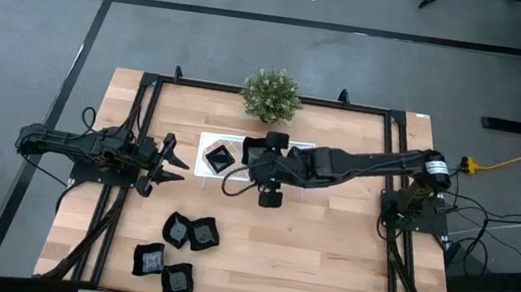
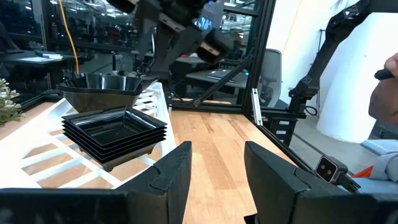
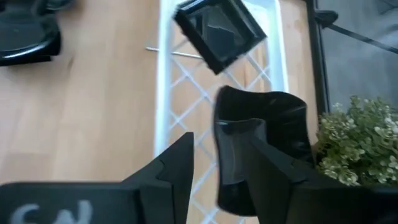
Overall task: Pick & Place Mini shaped plates
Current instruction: Stack the black leaf-shaped plate on top of the black leaf-shaped plate on the shelf
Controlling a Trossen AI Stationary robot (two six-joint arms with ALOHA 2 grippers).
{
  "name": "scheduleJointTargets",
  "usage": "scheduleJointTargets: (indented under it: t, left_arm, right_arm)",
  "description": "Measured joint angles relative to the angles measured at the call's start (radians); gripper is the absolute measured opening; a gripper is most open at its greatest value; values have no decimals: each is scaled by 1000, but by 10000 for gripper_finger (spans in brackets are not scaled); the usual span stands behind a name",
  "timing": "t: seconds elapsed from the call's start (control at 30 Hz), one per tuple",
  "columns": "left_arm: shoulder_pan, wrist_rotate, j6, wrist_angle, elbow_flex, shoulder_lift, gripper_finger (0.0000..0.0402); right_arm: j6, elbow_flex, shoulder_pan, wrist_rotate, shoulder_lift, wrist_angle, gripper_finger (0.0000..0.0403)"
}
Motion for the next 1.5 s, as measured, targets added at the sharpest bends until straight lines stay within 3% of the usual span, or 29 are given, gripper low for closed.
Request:
scheduleJointTargets:
  t: [0.37, 0.57, 0.83, 0.93, 1.03, 1.3, 1.5]
  left_arm:
    - [0, 0, 0, 0, 0, 0, 143]
    - [0, 0, 0, 0, 0, 0, 143]
    - [0, 0, 0, 0, 0, 0, 143]
    - [0, 0, 0, 0, 0, 0, 143]
    - [0, 0, 0, 0, 0, 0, 143]
    - [0, 0, 0, 0, 0, 0, 143]
    - [0, 0, 0, 0, 0, 0, 143]
  right_arm:
    - [70, 9, 83, -2, 0, -90, 120]
    - [287, 9, 140, -52, -7, -280, 121]
    - [426, -137, 323, 112, -104, -214, 124]
    - [473, -276, 395, 172, -216, -81, 124]
    - [454, -455, 434, 153, -350, 141, 124]
    - [311, -932, 417, -94, -645, 751, 124]
    - [241, -1206, 384, -182, -828, 1087, 124]
